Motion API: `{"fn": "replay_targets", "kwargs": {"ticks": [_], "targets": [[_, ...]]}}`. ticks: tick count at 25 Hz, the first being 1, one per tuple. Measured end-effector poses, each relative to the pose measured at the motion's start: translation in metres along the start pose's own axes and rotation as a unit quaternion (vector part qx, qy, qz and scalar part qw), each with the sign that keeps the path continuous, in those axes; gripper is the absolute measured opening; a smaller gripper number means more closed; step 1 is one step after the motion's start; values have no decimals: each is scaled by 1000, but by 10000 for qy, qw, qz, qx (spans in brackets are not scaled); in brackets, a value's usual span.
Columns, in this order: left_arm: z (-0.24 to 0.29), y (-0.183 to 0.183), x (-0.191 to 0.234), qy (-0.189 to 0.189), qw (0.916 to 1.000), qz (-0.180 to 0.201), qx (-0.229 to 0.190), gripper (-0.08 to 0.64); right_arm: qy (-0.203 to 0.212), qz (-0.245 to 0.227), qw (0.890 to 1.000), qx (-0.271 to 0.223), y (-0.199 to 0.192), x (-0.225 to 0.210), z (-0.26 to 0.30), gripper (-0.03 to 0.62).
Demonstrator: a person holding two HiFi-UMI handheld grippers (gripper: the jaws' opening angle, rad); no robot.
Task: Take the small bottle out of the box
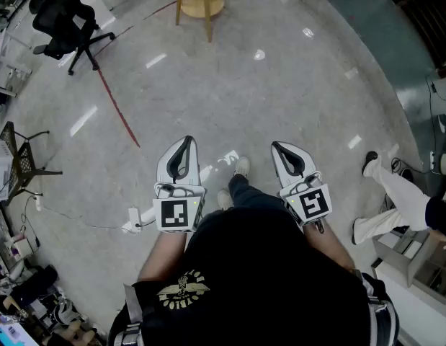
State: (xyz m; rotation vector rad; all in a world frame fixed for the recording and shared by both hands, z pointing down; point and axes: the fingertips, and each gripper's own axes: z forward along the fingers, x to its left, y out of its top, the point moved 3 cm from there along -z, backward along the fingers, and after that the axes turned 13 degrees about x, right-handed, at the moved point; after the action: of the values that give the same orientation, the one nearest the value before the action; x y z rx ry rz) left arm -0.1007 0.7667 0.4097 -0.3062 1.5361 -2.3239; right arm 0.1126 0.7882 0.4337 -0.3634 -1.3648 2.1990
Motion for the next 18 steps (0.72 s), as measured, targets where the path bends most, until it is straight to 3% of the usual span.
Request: {"fn": "replay_targets", "kwargs": {"ticks": [10,18], "targets": [[75,22,27,268,9995,-108,-156,0,230,-5,9997,13,11,-57,47,8],[109,75,12,378,9983,-10,-436,0,354,213,9985,-373,43,-121,63,8]]}}
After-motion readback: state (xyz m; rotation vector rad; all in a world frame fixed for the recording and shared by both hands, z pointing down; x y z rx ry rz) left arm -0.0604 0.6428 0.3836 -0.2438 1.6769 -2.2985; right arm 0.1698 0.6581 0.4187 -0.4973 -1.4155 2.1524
